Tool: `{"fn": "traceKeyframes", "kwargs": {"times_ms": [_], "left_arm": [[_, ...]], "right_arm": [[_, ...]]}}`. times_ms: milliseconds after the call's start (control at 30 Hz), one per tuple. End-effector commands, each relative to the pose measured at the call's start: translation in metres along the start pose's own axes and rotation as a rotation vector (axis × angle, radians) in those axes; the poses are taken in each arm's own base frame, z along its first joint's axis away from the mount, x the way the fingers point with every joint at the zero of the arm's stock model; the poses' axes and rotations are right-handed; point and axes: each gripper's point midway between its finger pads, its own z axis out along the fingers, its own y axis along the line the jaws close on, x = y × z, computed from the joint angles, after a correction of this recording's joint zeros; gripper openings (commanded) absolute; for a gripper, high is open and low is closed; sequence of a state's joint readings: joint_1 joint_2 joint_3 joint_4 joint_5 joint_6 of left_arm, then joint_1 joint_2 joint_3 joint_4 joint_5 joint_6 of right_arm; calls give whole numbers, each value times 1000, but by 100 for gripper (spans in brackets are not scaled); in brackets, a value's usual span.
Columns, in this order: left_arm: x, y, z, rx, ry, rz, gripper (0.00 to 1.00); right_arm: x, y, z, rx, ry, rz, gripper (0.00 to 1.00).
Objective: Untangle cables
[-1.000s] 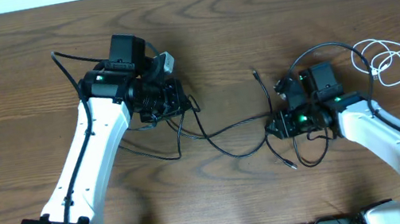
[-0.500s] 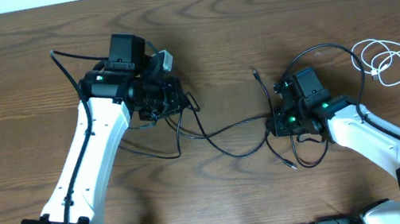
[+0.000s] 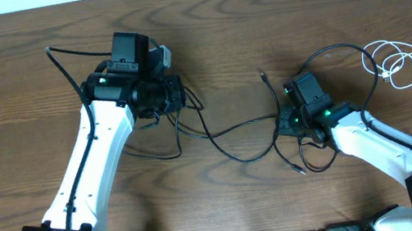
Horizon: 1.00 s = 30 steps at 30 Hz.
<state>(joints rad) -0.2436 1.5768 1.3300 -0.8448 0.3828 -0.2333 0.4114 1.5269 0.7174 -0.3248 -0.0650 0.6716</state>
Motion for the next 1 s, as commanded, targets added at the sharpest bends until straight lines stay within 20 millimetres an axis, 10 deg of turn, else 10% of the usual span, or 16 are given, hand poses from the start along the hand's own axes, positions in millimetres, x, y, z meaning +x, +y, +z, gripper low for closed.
{"fn": "traceKeyframes", "kwargs": {"times_ms": [0,567,800,967], "left_arm": [[-4,12,3,-63,-19,32,8],[-5,18,22,-54,-54,84,8],[-5,18,22,-54,-53,97,8],[-4,19,23,-55,-50,96,8]], "right_arm": [[-4,-2,0,34,-22,48,32],[-6,-24,22,135,-69,273,32],[-16,-26,35,146,-119,277,4],[-36,-14,19,98,-190,174,1]]}}
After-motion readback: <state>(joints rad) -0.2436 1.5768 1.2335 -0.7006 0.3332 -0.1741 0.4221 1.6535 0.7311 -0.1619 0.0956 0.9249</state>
